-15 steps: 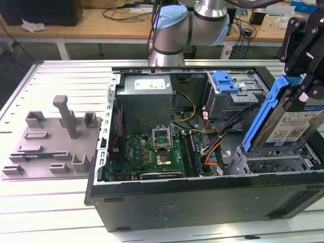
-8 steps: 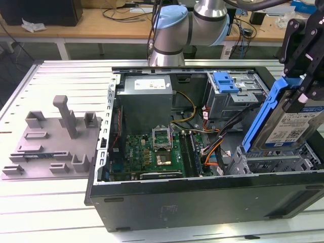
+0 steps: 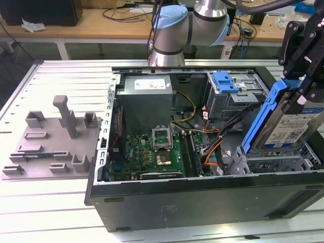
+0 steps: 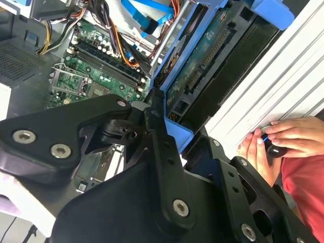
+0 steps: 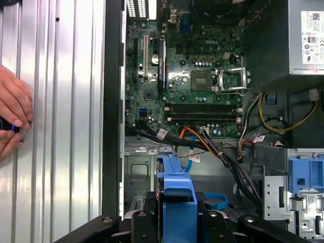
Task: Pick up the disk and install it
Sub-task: 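Insert the disk into the insertion slot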
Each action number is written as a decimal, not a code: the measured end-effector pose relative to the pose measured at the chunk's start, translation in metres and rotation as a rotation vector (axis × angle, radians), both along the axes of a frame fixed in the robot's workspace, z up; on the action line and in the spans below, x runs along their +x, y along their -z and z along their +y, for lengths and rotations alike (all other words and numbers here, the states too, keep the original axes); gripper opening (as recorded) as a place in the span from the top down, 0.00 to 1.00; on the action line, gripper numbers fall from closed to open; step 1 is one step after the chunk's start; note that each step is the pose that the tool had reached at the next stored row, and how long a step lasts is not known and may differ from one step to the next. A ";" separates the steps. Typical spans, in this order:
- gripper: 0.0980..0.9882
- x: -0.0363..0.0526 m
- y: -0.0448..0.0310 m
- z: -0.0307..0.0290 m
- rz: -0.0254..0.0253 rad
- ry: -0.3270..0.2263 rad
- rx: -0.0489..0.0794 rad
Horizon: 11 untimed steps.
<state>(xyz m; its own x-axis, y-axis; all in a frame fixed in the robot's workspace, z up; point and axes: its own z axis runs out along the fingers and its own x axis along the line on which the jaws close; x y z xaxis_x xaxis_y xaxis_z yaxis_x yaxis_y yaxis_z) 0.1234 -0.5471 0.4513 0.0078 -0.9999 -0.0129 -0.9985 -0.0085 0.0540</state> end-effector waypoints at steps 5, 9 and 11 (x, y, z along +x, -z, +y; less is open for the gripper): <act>0.70 0.0006 0.0022 0.0000 0.0000 0.000 0.000; 0.70 0.0007 0.0043 0.0000 0.0000 0.000 0.000; 0.70 0.0007 0.0057 0.0000 0.0000 0.000 0.000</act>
<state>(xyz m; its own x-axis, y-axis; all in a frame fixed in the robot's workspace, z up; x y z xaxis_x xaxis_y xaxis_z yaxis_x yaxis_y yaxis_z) 0.1240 -0.5471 0.4456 0.0073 -0.9999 -0.0130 -0.9985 -0.0080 0.0541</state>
